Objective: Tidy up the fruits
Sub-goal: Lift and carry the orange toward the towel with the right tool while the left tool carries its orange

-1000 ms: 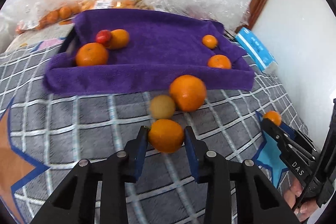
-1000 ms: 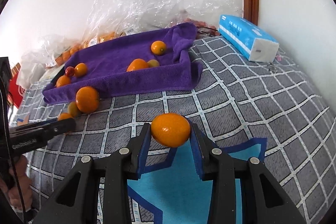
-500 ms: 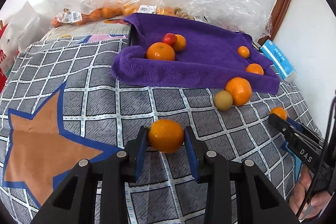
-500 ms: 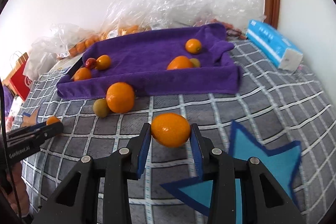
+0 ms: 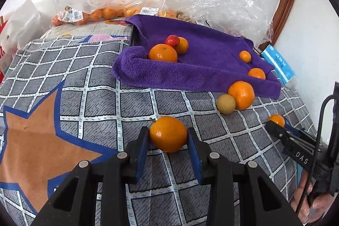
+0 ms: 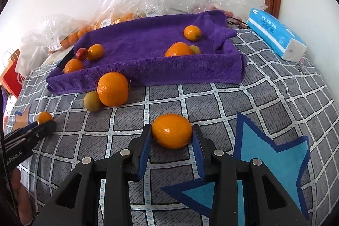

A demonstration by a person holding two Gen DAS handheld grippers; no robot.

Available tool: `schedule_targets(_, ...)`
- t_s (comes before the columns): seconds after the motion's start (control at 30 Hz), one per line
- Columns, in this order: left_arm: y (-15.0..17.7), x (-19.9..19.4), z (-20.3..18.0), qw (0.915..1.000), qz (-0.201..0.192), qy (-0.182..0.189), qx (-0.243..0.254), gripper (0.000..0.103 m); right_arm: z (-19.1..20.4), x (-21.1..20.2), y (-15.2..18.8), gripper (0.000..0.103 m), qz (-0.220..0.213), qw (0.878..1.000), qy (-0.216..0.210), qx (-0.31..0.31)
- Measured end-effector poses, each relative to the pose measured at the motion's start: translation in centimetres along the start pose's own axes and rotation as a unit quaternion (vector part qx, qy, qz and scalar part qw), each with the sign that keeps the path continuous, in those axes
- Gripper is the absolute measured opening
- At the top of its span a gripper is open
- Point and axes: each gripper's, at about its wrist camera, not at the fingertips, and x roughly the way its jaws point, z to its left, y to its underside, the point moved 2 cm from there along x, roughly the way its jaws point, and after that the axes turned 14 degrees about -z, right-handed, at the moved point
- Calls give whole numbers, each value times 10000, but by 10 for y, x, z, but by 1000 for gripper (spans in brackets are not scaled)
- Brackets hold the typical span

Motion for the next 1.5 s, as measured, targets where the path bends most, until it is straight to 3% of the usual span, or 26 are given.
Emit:
schedule_targets(0.13, 0, -2, 7, 9994, -67, 185, -291, 32, 0, -1, 0, 37, -15, 10000, 3, -35)
schedule_targets(0.33, -1, -6, 2, 9993, -207, 225, -207, 32, 8, -3, 1, 37, -84, 9995, 37, -315)
schedule_targets(0.83, -4, -17, 6, 9980, -507, 190, -337, 32, -1, -12, 0, 37, -315, 9993, -218, 20)
schedule_targets(1.0, -4, -21, 7, 9973, -613, 204, -358, 32, -2, -17, -1, 37, -400, 9992, -72, 47)
schedule_targets(1.2, -3, -19, 9, 9977, -466, 165, -468, 32, -8, -23, -3, 37, -369, 9989, -53, 268)
schedule_targets(1.5, -29, -52, 6, 9973, -619, 132, -370, 32, 3, -52, -23, 37, -547, 9985, 32, 10)
